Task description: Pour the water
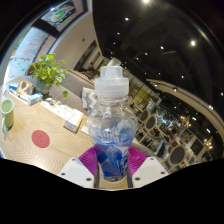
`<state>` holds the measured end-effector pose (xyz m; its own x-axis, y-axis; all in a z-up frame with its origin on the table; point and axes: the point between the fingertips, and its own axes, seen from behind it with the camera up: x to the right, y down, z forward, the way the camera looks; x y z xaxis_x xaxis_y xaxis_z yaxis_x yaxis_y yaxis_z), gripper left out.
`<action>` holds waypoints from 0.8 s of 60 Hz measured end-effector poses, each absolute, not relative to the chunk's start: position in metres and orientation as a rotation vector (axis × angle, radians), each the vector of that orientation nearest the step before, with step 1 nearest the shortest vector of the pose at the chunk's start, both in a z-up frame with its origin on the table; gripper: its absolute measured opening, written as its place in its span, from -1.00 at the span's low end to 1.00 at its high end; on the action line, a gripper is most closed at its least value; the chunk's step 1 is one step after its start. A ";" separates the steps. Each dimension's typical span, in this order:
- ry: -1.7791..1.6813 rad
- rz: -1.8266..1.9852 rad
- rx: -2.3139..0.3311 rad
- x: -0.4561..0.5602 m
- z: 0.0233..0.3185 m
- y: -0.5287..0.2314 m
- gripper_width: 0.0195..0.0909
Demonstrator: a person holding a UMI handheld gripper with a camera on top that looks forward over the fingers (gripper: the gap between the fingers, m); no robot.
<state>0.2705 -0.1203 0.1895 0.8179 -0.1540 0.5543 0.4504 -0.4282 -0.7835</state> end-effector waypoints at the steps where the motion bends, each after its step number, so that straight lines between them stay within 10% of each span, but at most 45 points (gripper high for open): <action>1: -0.249 -0.721 -1.892 0.263 0.196 -0.118 -0.51; 13: -0.680 -1.132 -1.744 0.147 0.238 -0.082 -0.51; 48: -1.609 -1.715 -1.297 0.003 0.162 -0.027 -0.51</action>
